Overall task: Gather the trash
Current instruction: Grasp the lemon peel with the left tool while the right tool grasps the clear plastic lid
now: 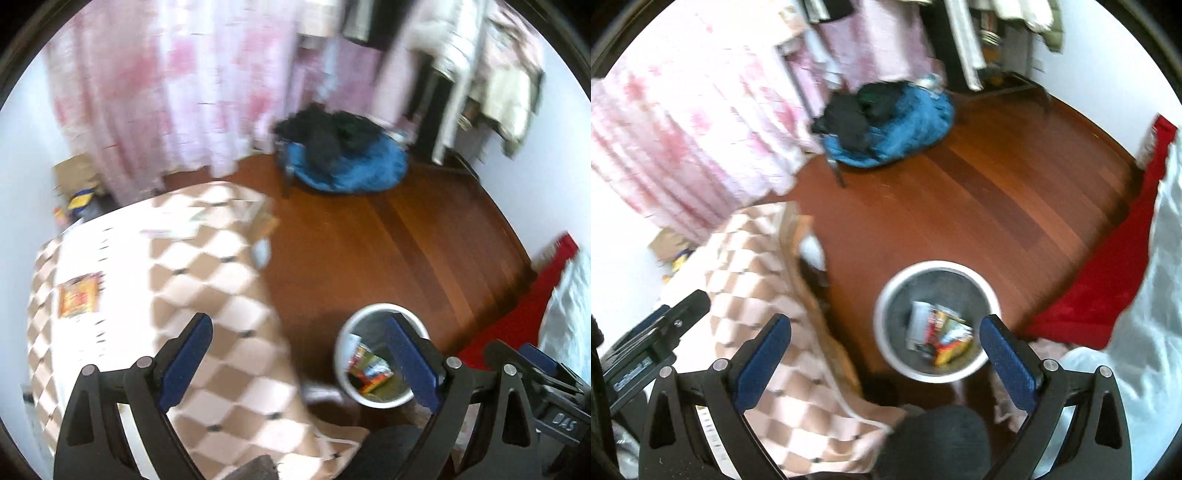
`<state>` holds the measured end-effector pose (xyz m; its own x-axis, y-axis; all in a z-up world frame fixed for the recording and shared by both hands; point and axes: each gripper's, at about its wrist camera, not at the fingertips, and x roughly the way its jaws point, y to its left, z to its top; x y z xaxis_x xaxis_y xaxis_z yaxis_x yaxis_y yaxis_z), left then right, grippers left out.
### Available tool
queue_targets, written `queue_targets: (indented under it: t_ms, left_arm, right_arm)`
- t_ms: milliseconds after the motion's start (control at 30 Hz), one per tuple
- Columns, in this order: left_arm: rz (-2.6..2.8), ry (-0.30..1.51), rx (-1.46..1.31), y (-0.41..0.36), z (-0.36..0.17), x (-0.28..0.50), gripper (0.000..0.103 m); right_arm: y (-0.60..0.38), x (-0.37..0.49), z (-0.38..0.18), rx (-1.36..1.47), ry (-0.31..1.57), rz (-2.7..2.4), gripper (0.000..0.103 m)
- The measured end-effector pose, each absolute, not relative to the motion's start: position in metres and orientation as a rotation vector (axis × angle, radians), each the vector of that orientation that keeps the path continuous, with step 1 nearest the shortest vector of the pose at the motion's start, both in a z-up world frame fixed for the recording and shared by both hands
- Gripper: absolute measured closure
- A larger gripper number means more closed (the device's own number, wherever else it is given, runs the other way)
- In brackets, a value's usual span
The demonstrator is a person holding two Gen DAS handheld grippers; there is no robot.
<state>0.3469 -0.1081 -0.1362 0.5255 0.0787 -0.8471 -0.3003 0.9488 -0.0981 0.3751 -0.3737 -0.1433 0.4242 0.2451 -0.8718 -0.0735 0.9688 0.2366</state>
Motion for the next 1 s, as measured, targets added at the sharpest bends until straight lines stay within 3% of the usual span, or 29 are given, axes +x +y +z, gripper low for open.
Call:
queue_targets:
  t_ms: [167, 333, 600, 767, 800, 833, 867, 933, 1000]
  left_arm:
    - [0.426, 0.99, -0.292, -0.027, -0.15, 0.287, 0.008]
    - [0.586, 1.106, -0.352, 0.042, -0.212, 0.213, 0.008]
    - [0.531, 1.212, -0.407, 0.069, -0.294, 0.16, 0.009]
    - [0.45, 1.179, -0.365, 0.071, -0.31, 0.171, 0.009]
    - [0.434, 1.161, -0.36, 0.071, -0.309, 0.173, 0.015]
    - [0.412, 1.143, -0.358, 0.071, -0.31, 0.177, 0.037]
    - [0.4, 1.141, -0.36, 0.071, -0.312, 0.18, 0.05]
    - [0.385, 1.119, -0.357, 0.072, -0.31, 0.184, 0.065]
    - [0.396, 1.101, -0.362, 0.077, -0.308, 0.186, 0.073]
  right_arm:
    - [-0.3, 0.359, -0.14, 0.125, 1.117, 0.343, 0.0]
    - [-0.212, 0.339, -0.189, 0.042, 1.21, 0.479, 0.0]
    - [-0.114, 0.31, -0.285, -0.076, 1.375, 0.605, 0.0]
    - [-0.097, 0.309, -0.31, -0.132, 1.406, 0.605, 0.0]
    - [-0.095, 0.309, -0.312, -0.139, 1.409, 0.602, 0.0]
    - [-0.094, 0.312, -0.313, -0.145, 1.41, 0.599, 0.0]
    - [-0.093, 0.313, -0.314, -0.15, 1.409, 0.596, 0.0]
    - [-0.091, 0.318, -0.315, -0.161, 1.409, 0.585, 0.0]
    - [-0.088, 0.322, -0.314, -0.165, 1.406, 0.578, 0.0]
